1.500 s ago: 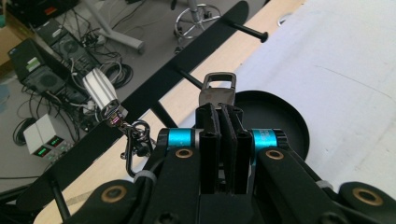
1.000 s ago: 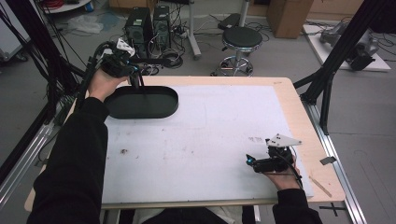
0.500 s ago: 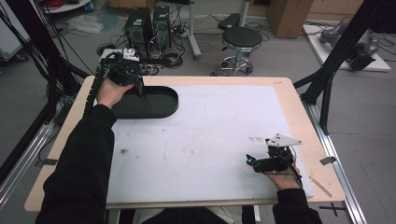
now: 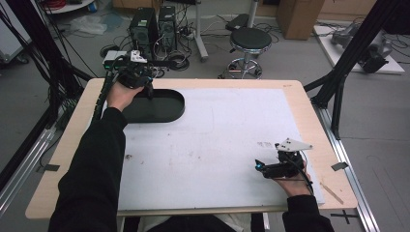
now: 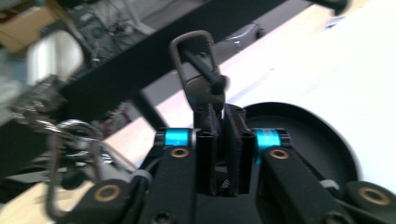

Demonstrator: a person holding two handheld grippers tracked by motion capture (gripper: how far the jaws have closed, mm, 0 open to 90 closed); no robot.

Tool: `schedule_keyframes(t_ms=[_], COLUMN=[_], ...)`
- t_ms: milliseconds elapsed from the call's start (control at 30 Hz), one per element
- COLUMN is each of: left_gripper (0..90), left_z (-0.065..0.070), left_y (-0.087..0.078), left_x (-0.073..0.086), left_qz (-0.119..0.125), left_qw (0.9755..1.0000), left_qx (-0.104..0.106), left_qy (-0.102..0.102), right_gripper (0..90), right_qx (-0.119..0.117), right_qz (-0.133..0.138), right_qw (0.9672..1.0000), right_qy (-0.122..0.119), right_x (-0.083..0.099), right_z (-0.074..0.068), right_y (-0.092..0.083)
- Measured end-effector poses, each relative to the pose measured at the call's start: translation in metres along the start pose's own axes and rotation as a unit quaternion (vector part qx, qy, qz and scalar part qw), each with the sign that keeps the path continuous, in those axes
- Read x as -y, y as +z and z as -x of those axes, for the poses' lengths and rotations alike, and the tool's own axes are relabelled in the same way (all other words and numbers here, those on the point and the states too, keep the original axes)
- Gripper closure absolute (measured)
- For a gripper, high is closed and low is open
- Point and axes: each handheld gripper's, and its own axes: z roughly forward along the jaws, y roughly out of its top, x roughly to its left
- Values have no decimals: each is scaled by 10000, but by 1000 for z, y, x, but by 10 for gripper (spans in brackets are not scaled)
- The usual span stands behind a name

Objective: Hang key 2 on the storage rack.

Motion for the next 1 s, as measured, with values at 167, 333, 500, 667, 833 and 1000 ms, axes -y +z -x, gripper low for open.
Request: schedule_keyframes(t_ms=[167,333,500,667,833,1000], left_gripper=[462,250,94,17,17,17], left_z=[12,18,17,18,23,30], left_y=[2,8,12,8,-2,-13], left_x=[1,2,6,7,10,14], left_qz=[56,-106,-434,-564,-424,-371], left_qw=[9977,9940,9870,9809,9833,9850], left_qx=[609,1066,1537,1841,1756,1681], left_qy=[285,202,-161,-285,-222,-112], right_gripper=[8,8,8,8,8,8], right_qx=[-130,-100,-88,-94,-72,-79], right_qz=[132,131,110,94,115,85], right_qw=[9998,9998,9999,9999,9999,9999], right_qy=[-31,-56,-24,-65,-61,-28], right_x=[-2,-2,-2,-2,-2,-3], right_z=[-3,-4,-3,-4,-3,-4], right_y=[-2,-2,-2,-1,-1,-1])
